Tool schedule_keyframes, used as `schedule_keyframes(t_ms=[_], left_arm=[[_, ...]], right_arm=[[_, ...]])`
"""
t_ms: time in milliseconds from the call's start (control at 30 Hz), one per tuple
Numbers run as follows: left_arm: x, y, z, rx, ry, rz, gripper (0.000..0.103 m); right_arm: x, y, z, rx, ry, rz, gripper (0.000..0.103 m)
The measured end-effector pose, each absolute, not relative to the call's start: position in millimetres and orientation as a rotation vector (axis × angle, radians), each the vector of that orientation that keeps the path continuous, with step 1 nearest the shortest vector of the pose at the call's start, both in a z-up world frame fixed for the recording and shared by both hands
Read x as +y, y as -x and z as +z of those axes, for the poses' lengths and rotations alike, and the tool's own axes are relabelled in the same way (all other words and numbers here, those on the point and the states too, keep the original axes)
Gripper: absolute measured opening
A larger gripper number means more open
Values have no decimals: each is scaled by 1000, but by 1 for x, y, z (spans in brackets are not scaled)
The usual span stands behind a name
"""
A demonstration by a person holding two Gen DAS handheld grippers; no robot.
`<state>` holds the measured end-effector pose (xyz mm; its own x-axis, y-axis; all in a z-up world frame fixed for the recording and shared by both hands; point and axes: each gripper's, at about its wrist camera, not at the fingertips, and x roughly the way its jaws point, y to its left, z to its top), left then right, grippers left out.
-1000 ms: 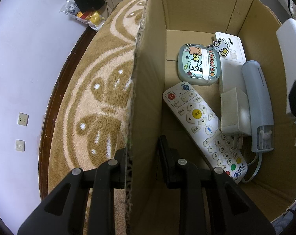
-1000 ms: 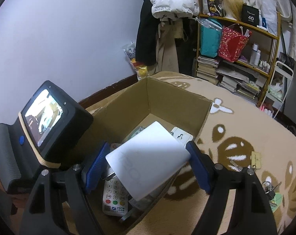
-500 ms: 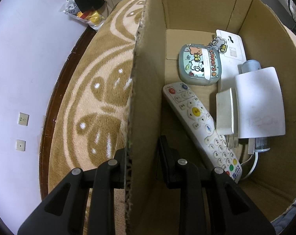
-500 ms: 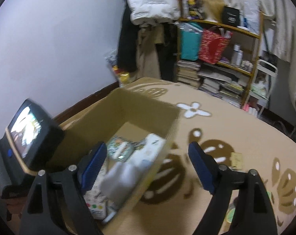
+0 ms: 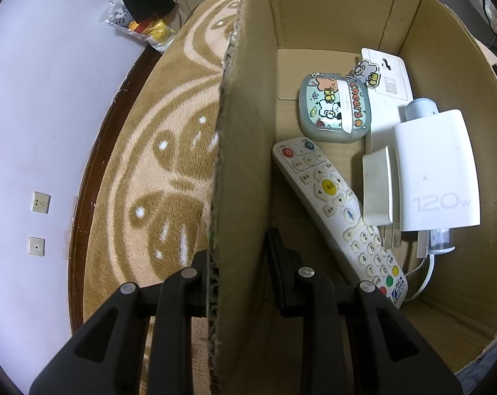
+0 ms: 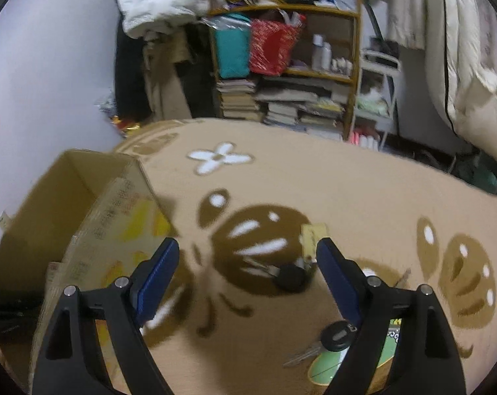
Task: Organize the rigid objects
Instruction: 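Move the right gripper to the small yellow card and grasp it, then carry the yellow card into the box and release it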
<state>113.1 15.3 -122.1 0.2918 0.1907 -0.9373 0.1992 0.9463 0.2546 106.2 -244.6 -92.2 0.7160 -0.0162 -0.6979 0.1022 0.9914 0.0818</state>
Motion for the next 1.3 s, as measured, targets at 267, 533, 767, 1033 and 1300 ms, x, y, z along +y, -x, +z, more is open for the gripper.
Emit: schedule_keyframes(t_ms=[267, 533, 767, 1033, 1300], left_arm=[[14, -110, -121, 1280, -366, -4, 24], [12, -109, -121, 1281, -369, -3, 24], [12, -109, -121, 1281, -370, -4, 24], [11, -109, -122, 1279, -384, -3, 24], [10, -109, -122, 1280, -376, -2, 24]], right_arm=[[-267, -117, -128, 839, -165, -112, 90], [-287, -128, -146, 855, -226, -171, 76], [-289, -129, -152, 866, -235, -176, 6], [-278, -121, -142, 856, -202, -170, 3], [-261, -114, -113, 800, -198, -113, 3]])
